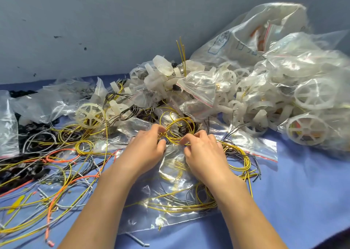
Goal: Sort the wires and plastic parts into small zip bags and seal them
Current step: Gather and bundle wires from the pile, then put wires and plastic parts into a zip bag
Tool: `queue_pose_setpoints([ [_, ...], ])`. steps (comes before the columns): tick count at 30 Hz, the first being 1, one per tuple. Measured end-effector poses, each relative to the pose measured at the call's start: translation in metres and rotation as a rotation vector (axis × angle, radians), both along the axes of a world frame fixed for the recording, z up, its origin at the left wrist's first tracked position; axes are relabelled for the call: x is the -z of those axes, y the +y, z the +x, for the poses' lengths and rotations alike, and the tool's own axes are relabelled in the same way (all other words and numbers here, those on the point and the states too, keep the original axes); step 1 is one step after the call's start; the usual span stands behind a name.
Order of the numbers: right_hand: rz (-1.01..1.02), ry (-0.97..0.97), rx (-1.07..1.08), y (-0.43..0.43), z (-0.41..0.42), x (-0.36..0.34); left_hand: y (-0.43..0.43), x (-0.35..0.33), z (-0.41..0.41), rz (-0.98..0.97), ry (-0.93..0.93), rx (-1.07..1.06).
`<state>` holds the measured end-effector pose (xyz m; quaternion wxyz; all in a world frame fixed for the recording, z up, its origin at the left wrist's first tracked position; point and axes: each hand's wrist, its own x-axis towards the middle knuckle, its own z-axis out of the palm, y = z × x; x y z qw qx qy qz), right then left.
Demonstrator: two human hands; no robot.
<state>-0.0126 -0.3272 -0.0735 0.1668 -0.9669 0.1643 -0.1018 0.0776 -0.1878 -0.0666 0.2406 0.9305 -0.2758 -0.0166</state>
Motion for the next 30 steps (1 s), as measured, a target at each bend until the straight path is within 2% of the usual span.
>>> queue_pose_setpoints([
  [4, 0.018, 0.035, 0.004, -0.001, 0.001, -0.004, 0.019, 0.004, 0.005, 0.017, 0.049, 0.025],
  [10, 0.051, 0.041, 0.002, -0.001, -0.002, -0.01, 0.046, 0.004, 0.0, 0.051, -0.053, 0.042],
  [13, 0.055, -0.006, 0.021, 0.0, -0.002, -0.014, 0.053, 0.002, -0.007, -0.099, -0.143, 0.015],
  [17, 0.022, -0.135, 0.049, 0.006, -0.001, -0.021, 0.072, -0.013, -0.009, -0.383, -0.187, -0.181],
  [20, 0.037, -0.308, -0.002, 0.022, -0.003, -0.028, 0.097, -0.021, -0.009, -0.579, -0.025, -0.336],
  [23, 0.108, -0.388, -0.319, 0.05, -0.008, -0.035, 0.119, -0.018, -0.021, -0.707, 0.334, -0.379],
  [26, -0.021, -0.29, -0.636, 0.088, -0.013, -0.03, 0.127, -0.016, -0.039, -0.805, 0.564, -0.38],
  [28, -0.124, -0.185, -0.769, 0.106, -0.017, -0.02, 0.132, -0.019, -0.047, -0.899, 0.579, -0.398],
  [30, -0.228, -0.102, -0.788, 0.114, -0.02, -0.009, 0.137, -0.023, -0.052, -0.946, 0.546, -0.454],
])
